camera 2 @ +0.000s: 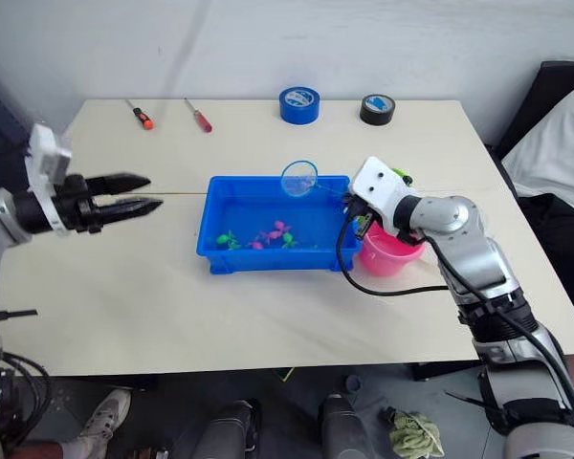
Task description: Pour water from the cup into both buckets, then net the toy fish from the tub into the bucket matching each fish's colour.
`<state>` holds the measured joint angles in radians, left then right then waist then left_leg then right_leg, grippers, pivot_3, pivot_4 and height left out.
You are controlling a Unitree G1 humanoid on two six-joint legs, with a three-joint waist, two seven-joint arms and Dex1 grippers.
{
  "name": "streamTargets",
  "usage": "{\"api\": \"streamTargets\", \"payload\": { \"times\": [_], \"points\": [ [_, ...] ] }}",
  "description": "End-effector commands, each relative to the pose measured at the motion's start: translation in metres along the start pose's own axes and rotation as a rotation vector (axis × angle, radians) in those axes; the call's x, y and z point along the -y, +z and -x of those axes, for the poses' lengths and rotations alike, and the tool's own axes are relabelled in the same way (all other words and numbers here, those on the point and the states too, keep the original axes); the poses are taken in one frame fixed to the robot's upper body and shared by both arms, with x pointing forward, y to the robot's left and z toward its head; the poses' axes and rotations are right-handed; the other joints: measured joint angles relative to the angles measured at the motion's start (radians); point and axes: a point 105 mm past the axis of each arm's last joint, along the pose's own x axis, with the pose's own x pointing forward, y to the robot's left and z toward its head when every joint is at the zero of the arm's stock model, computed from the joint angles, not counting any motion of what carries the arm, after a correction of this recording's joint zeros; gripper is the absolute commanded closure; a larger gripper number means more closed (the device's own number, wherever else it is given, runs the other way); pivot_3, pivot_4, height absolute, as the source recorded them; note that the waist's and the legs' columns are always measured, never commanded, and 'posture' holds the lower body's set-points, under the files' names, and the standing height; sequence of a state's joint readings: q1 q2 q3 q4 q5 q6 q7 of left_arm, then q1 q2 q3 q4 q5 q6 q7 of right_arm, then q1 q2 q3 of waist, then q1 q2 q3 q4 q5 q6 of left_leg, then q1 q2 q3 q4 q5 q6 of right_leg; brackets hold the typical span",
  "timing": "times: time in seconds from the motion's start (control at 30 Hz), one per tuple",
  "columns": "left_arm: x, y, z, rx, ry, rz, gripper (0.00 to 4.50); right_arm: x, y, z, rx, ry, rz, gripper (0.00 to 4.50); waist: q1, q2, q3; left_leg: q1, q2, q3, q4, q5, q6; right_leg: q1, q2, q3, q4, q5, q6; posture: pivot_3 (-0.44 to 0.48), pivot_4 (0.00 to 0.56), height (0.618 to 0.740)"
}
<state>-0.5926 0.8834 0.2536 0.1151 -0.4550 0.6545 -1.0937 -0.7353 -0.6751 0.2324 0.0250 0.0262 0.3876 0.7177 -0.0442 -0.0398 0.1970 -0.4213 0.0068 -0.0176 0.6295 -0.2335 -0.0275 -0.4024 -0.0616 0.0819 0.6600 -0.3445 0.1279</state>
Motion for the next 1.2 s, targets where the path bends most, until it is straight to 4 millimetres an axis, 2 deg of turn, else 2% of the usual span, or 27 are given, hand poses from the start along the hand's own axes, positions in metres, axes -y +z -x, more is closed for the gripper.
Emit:
{"api": "streamTargets", "payload": {
  "times": [0.03, 0.3, 0.47, 0.83, 1.2],
  "points": [
    [0.013, 0.01, -0.001, 0.013, -0.045, -0.061, 1.47, 0.007, 0.006, -0.002, 0.011, -0.032, 0.088, 4.5, 0.0, 0.0, 0.0, 0.0, 0.0, 0.0, 0.0, 0.0, 0.0, 0.0, 0.0, 0.0, 0.0, 0.0, 0.0, 0.0, 0.15, 0.734],
    [0.022, -0.006, -0.002, -0.034, -0.072, -0.046, 1.47, 0.001, -0.014, -0.01, -0.076, -0.017, 0.231, 4.5, -0.01, 0.0, 0.0, 0.0, -0.001, 0.0, 0.0, 0.0, 0.0, 0.0, 0.0, 0.001, 0.0, 0.0, 0.0, 0.0, 0.15, 0.734],
    [0.024, -0.008, 0.001, -0.039, -0.072, -0.05, 1.47, -0.004, -0.024, -0.012, -0.105, 0.001, 0.282, 4.5, -0.012, 0.0, 0.0, 0.0, -0.001, 0.0, 0.0, 0.0, 0.0, 0.0, 0.0, 0.0, 0.0, 0.0, 0.0, 0.0, 0.15, 0.734],
    [0.025, -0.006, 0.003, -0.038, -0.056, -0.056, 1.47, -0.029, -0.025, -0.019, -0.081, 0.078, 0.262, 4.5, -0.012, 0.0, 0.0, 0.0, -0.001, 0.0, 0.0, 0.0, 0.0, 0.0, 0.0, 0.0, 0.001, 0.0, 0.0, 0.0, 0.15, 0.734],
    [0.028, -0.003, 0.003, -0.026, -0.048, -0.049, 1.47, -0.048, -0.017, -0.027, -0.05, 0.124, 0.253, 4.5, -0.012, 0.0, 0.0, 0.001, -0.001, 0.0, 0.0, 0.0, 0.0, 0.0, 0.0, 0.0, 0.001, 0.0, 0.0, 0.0, 0.15, 0.734]
  ]
}}
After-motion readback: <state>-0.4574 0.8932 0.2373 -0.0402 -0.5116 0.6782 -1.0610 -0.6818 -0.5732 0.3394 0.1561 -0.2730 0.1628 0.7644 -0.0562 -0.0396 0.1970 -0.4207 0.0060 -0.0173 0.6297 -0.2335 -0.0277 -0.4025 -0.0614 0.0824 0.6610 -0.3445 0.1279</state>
